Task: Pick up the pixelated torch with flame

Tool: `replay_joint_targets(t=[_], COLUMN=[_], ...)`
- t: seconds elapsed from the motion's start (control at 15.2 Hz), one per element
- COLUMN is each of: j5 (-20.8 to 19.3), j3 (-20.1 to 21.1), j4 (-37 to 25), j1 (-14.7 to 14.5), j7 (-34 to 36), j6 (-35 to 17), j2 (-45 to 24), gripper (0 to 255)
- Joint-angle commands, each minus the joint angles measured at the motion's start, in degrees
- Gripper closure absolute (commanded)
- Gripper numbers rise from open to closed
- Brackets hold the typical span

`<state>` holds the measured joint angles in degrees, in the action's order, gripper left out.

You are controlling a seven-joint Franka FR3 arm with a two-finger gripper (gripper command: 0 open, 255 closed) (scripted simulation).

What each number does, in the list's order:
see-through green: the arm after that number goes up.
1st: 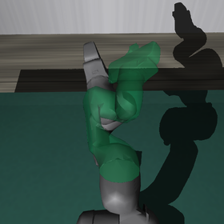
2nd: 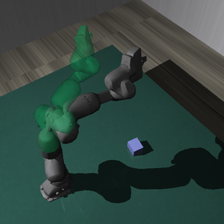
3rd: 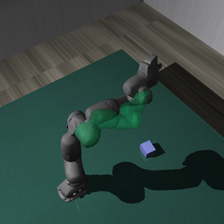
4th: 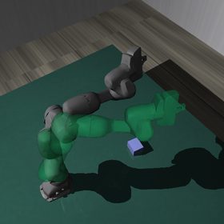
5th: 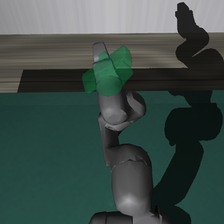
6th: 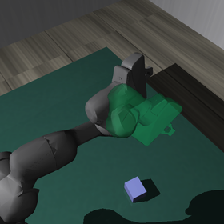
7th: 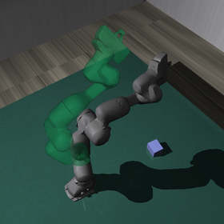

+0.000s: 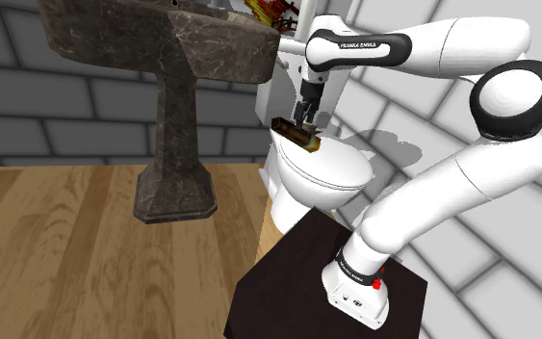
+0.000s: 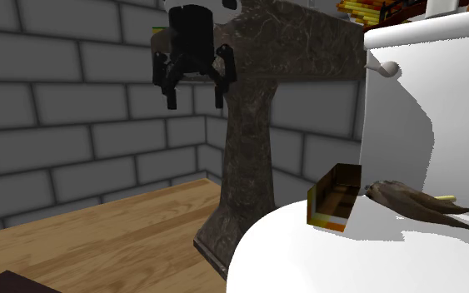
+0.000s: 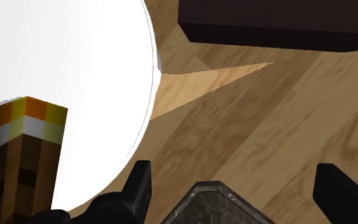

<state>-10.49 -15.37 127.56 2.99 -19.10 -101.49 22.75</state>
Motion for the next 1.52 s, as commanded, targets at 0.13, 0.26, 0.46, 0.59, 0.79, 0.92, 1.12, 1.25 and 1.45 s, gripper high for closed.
replay_joint_targets(t=[0.13, 0.26, 0.46, 0.59, 0.79, 0.92, 1.12, 1.25, 1.45], j5=[0.4, 1.1, 2.8, 4.3, 7.0, 8.9, 11.9, 13.8, 16.4], j3=[-3.3, -4.8, -6.8, -8.0, -9.2, -9.7, -10.0, -9.9, -9.4], j4=[-3.6, -6.0, -10.1, -13.2, -18.4, -22.3, -28.9, -33.8, -42.2], j1=[0.8, 1.2, 2.1, 2.8, 4.3, 5.6, 7.9, 9.9, 13.1], j7=[-3.5, -5.4, -8.4, -10.5, -13.6, -15.7, -18.5, -20.1, -22.0], j6=[-3.9, -5.6, -7.7, -8.8, -9.9, -10.3, -10.2, -9.7, -8.3], j2=[-7.3, -11.3, -17.6, -21.9, -28.7, -33.3, -40.3, -45.0, -52.4], gripper=[0, 0, 0, 0, 0, 0, 0, 0, 0])
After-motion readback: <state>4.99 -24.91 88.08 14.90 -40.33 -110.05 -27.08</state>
